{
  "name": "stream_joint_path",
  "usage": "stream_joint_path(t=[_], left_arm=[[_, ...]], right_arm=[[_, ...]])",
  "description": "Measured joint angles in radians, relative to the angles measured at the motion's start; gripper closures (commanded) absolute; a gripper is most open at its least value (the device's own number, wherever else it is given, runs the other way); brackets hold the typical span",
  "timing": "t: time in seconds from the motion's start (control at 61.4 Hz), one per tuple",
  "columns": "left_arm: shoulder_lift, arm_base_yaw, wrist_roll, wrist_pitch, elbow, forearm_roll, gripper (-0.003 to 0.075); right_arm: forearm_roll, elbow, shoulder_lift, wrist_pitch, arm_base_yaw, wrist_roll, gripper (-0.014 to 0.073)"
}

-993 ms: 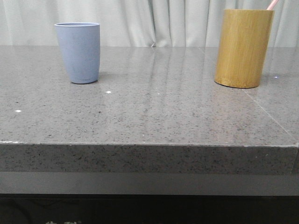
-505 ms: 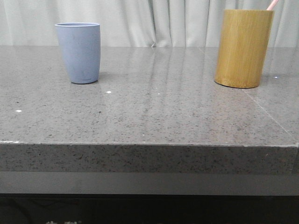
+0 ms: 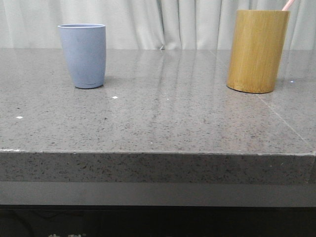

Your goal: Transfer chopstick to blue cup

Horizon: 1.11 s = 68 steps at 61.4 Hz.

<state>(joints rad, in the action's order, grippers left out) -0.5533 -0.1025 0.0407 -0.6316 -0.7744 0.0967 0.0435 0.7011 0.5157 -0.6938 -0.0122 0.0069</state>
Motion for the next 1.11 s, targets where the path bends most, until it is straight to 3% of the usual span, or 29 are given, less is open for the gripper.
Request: stream_joint_path(t=[0.13, 0.212, 0.277, 0.374, 0.423, 0.553, 0.847, 1.107], left_arm=[[-0.032, 0.000, 0.000, 0.024, 0.000, -0.008, 0.0678], [-0.052, 0.000, 0.000, 0.039, 0.000, -0.012, 0.0556], [-0.063, 0.000, 0.009, 0.050, 0.000, -0.012, 0.0406], [-0.093, 0.000, 0.025, 0.073, 0.000, -0.013, 0.0244], [-0.109, 0.000, 0.036, 0.076, -0.009, -0.015, 0.0218], [-0.176, -0.006, 0.068, 0.078, -0.070, -0.015, 0.0218], [-0.445, -0.131, 0.106, 0.046, -0.322, -0.019, 0.0218], [-0.771, -0.173, 0.109, -0.171, -0.611, -0.021, 0.0218]], right_arm=[[0.026, 0.000, 0.020, -0.012, -0.013, -0.051, 0.0210], [0.033, 0.000, 0.023, -0.016, -0.021, -0.067, 0.0055], [0.035, 0.000, 0.023, -0.016, -0.030, -0.073, -0.0023], [0.037, 0.000, 0.025, -0.016, -0.044, -0.075, -0.0031], [0.037, 0.000, 0.027, -0.016, -0.049, -0.075, -0.0029], [0.043, 0.000, 0.031, -0.016, -0.051, -0.075, -0.0029], [0.045, 0.000, 0.031, -0.016, -0.051, -0.075, -0.0029], [0.045, 0.000, 0.031, -0.016, -0.051, -0.075, -0.0029]])
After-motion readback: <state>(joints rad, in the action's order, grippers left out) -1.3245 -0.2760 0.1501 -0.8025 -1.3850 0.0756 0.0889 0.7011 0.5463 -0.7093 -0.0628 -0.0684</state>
